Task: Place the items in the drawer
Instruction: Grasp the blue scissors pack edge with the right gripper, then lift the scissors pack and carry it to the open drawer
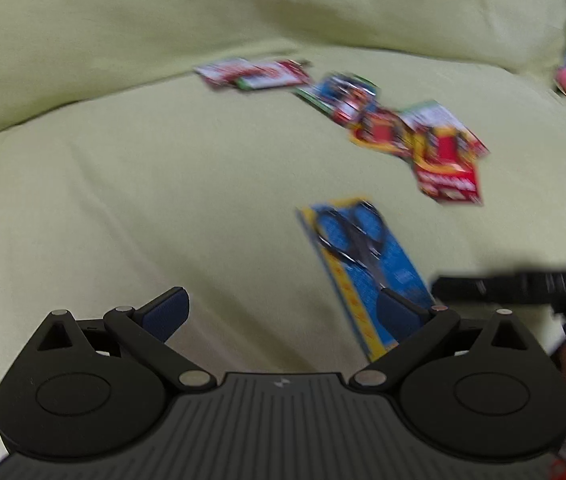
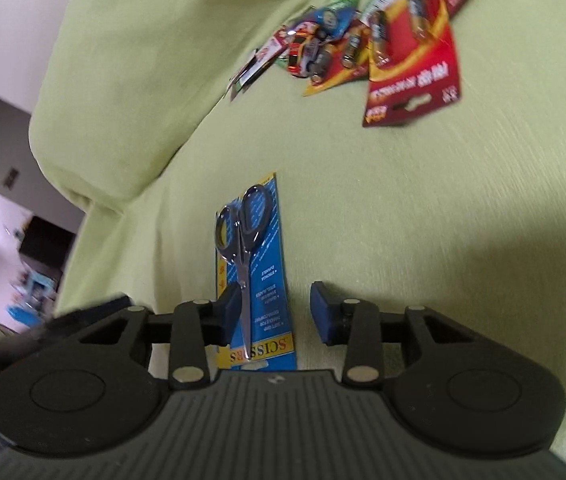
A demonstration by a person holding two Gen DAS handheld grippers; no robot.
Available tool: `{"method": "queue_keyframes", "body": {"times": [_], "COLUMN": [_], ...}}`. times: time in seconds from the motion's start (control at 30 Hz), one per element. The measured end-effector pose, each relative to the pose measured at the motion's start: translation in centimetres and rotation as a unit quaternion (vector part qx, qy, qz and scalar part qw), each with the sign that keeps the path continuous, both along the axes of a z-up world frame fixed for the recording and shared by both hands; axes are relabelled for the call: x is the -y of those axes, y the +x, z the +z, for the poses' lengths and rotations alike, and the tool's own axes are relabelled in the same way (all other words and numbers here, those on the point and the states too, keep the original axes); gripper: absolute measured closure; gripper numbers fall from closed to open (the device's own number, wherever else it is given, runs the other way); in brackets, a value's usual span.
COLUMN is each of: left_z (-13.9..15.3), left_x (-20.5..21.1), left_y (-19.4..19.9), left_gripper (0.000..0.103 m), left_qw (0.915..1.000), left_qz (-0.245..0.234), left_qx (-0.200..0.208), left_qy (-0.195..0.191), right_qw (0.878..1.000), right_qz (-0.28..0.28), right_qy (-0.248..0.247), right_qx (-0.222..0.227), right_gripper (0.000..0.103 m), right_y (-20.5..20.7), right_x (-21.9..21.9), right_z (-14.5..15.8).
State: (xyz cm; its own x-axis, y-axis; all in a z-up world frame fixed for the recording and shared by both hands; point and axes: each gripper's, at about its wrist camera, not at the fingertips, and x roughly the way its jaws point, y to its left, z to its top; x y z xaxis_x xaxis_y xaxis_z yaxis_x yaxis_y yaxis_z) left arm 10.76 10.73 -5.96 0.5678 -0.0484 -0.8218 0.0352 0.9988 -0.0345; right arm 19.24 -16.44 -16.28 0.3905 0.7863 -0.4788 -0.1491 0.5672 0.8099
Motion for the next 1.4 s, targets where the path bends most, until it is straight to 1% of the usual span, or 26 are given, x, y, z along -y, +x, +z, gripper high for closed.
{"method": "queue_keyframes", "body": {"times": [0.1,0.13,0.17,0.23,0.27,0.3,0.33,0.37,0.4,0.43,0.47,0.53,0.67,0.8,0.83,0.87,0.9,0.97,1.03,1.23,1.4], "left_z": [-1.0,-1.3,-1.6,-2.4,-2.8,-3.1,-3.3,-3.4,-3.5,-3.5,-3.6,-4.0,-4.2,-4.5,-4.6,-4.6,-4.7,-4.8,-4.8,-4.1,-2.3], "left_x": [1.1,1.4,1.8,2.5,2.7,2.9,2.9,3.0,3.1,3.0,3.0,2.9,2.5,1.5,1.2,0.9,0.5,-0.4,-0.9,-0.5,1.3], "left_y": [-0.2,-0.2,-0.3,-0.2,-0.3,-0.3,-0.4,-0.5,-0.6,-0.5,-0.4,0.0,-0.1,-0.2,-0.3,-0.3,-0.3,-0.2,-0.1,-0.5,-1.0], "left_gripper": [0.009,0.014,0.018,0.022,0.03,0.036,0.039,0.039,0.043,0.057,0.063,0.063,0.063,0.063,0.068,0.077,0.08,0.08,0.081,0.081,0.081], "left_qw": [0.9989,0.998,0.9971,0.9955,0.9949,0.9945,0.9944,0.9942,0.9939,0.9931,0.9921,0.9911,0.989,0.9846,0.9838,0.9832,0.9825,0.9781,0.9754,0.9786,0.9867], "left_qz": [-0.034,-0.043,-0.051,-0.06,-0.061,-0.062,-0.063,-0.064,-0.067,-0.07,-0.069,-0.064,-0.061,-0.041,-0.036,-0.032,-0.03,-0.024,-0.02,-0.024,-0.056], "left_qx": [-0.017,-0.023,-0.028,-0.037,-0.043,-0.046,-0.043,-0.04,-0.037,-0.037,-0.041,-0.049,-0.045,-0.038,-0.037,-0.036,-0.037,-0.043,-0.047,-0.039,-0.034], "left_qy": [-0.027,-0.039,-0.049,-0.063,-0.067,-0.071,-0.073,-0.076,-0.079,-0.087,-0.097,-0.106,-0.127,-0.166,-0.172,-0.176,-0.18,-0.202,-0.215,-0.2,-0.148], "right_qw": [1.0,1.0,1.0,1.0,1.0,1.0,1.0,0.999,0.999,0.999,0.999,0.999,0.997,0.995,0.994,0.994,0.993,0.992,0.992,0.993,0.992], "right_qz": [0.0,0.0,0.0,0.0,-0.001,-0.001,-0.001,-0.002,-0.003,-0.004,-0.005,-0.007,0.001,0.012,0.014,0.017,0.019,0.024,0.026,0.016,-0.014], "right_qy": [0.01,0.012,0.014,0.017,0.019,0.02,0.022,0.025,0.027,0.03,0.033,0.038,0.064,0.084,0.087,0.09,0.092,0.098,0.103,0.101,0.109], "right_qx": [-0.01,-0.011,-0.012,-0.015,-0.017,-0.018,-0.019,-0.021,-0.022,-0.024,-0.025,-0.029,-0.046,-0.06,-0.062,-0.064,-0.066,-0.07,-0.073,-0.055,-0.057], "right_gripper": [0.068,0.068,0.068,0.068,0.068,0.068,0.068,0.068,0.068,0.068,0.068,0.068,0.069,0.07,0.074,0.079,0.087,0.09,0.098,0.1,0.1], "right_y": [0.3,0.3,0.4,0.4,0.4,0.3,0.3,0.4,0.4,0.4,0.4,0.5,0.6,0.7,0.7,0.7,0.7,0.7,0.7,0.2,-1.1], "right_x": [-0.1,-0.2,-0.2,-0.1,0.0,0.1,0.2,0.2,0.3,0.4,0.5,0.6,0.6,0.0,-0.2,-0.4,-0.6,-1.0,-1.3,-1.3,0.8], "right_z": [-0.1,-0.2,-0.2,-0.3,-0.4,-0.4,-0.5,-0.6,-0.6,-0.7,-0.8,-1.0,-1.7,-2.2,-2.3,-2.4,-2.5,-2.6,-2.7,-1.7,-1.1]}}
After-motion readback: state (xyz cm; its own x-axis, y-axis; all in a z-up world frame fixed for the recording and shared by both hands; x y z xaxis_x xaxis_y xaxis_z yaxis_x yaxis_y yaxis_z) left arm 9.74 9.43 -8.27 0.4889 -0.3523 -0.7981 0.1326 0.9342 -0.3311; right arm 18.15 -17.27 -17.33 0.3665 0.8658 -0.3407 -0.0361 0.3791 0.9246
